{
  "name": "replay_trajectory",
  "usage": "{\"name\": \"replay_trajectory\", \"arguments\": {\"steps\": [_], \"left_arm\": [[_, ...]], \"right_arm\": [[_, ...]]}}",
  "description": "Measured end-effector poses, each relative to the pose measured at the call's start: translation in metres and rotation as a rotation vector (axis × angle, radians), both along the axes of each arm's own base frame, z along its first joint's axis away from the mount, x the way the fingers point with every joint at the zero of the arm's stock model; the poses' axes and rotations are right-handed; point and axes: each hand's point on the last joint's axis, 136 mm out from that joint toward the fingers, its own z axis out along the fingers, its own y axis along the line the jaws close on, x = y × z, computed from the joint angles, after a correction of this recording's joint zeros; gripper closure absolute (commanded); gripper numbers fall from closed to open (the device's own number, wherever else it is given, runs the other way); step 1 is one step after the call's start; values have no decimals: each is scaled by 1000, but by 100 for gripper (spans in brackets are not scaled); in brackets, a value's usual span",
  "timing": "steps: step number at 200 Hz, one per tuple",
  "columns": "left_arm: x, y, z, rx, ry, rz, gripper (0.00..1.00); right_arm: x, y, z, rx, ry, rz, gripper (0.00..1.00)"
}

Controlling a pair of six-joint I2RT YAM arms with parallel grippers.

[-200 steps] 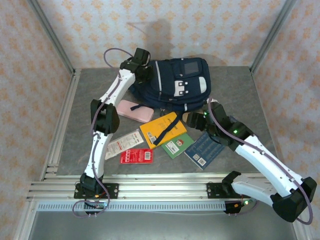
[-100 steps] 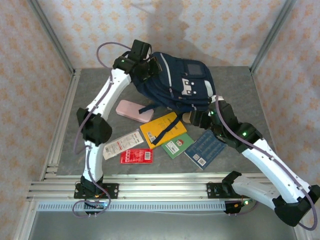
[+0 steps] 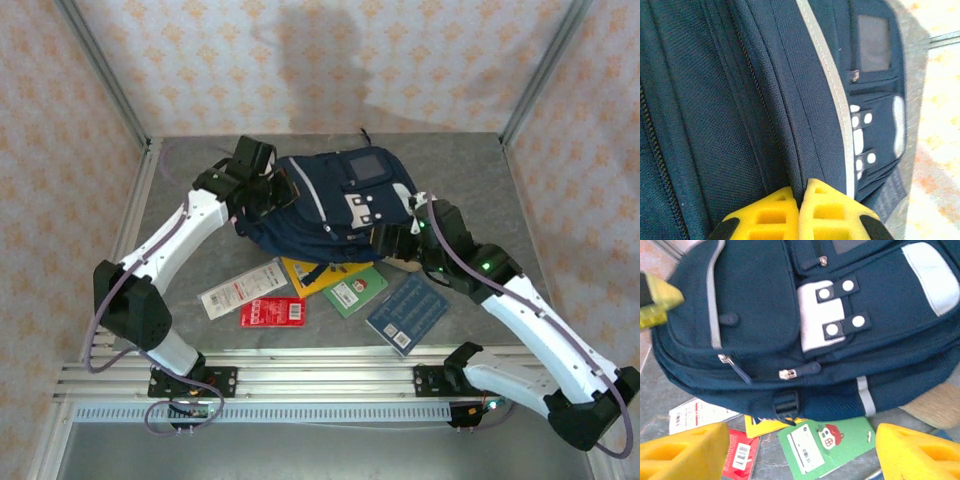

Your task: Pack books, pencil case, and school supplies into a backpack

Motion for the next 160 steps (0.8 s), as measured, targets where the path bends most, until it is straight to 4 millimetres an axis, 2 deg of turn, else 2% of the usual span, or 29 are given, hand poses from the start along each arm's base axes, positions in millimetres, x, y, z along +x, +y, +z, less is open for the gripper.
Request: {"name": "replay_trajectory", "arguments": {"steps": [16,31,51,75,122,160], "left_arm": [[-19,8,-25,29,44,-13,100],[-28,11,-36,48,63,-28,100],[-27,10,-35,49,33,-46,100],[-27,9,-36,40,8,-55,100],[-31,11,-45,45,3,-64,100],[-36,13,-52,44,1,-64,100]], "right_arm": [[4,9,-2,32,-3,17,16],[10,14,-8,49,13,5,17],[21,30,-19,53,38,37,26],[32,51,-39,44,80,105,31],[53,105,-76,93,228,244,32],[61,130,-96,132,300,311,31]]}}
